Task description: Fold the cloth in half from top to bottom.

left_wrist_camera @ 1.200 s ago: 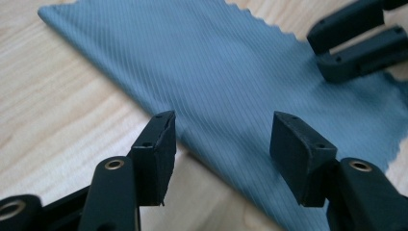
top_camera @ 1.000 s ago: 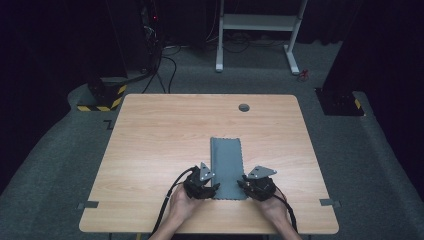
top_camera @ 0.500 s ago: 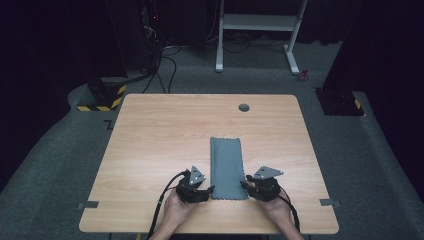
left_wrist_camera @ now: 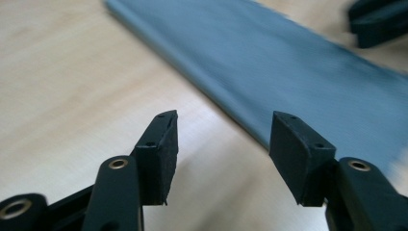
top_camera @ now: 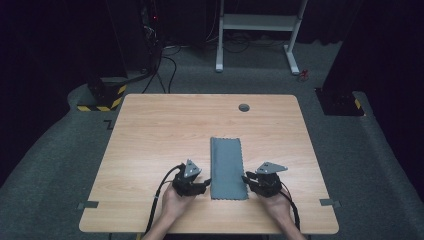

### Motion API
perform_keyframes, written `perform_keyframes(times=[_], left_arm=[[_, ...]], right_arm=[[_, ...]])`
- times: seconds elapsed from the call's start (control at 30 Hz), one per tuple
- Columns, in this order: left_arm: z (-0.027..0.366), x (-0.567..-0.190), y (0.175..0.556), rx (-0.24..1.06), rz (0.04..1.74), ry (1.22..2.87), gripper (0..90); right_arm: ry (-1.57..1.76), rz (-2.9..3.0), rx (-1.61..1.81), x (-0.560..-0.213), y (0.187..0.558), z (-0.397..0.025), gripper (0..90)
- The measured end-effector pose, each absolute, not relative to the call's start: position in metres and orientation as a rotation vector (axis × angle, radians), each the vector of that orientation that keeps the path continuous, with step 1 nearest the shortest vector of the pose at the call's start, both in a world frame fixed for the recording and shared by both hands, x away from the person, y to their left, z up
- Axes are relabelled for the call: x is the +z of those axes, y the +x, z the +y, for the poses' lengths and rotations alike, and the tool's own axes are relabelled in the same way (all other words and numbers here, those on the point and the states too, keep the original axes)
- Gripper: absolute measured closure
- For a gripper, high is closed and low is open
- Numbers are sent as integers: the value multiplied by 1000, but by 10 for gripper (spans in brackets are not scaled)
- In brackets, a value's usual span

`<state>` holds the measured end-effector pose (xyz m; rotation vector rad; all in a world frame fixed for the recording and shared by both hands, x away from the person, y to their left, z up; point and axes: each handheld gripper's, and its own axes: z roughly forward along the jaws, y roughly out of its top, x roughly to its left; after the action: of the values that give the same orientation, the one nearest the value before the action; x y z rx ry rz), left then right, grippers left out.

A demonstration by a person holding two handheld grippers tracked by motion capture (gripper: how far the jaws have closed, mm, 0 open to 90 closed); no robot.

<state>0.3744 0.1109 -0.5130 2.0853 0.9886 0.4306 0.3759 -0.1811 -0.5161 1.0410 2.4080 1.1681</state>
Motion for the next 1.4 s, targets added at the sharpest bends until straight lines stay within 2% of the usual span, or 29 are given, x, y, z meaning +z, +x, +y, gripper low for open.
perform_keyframes(times=[0.13,0.4,0.6,0.83,1.03,1.4], left_arm=[[99,-509,407,450,1019,2086,455],[79,-509,451,509,1075,2111,468],[84,-514,457,551,1111,2135,471],[91,-517,459,527,1128,2131,450],[100,-525,458,500,1129,2047,408],[106,-519,469,458,1178,2039,451]], right_arm=[[1044,2415,1146,-513,392,-176,837],[1066,2381,1135,-513,414,-159,833],[1038,2398,1094,-516,424,-152,821],[1026,2420,1050,-520,427,-154,780],[1019,2419,1077,-522,426,-158,760],[1180,2380,1108,-511,442,-167,712]])
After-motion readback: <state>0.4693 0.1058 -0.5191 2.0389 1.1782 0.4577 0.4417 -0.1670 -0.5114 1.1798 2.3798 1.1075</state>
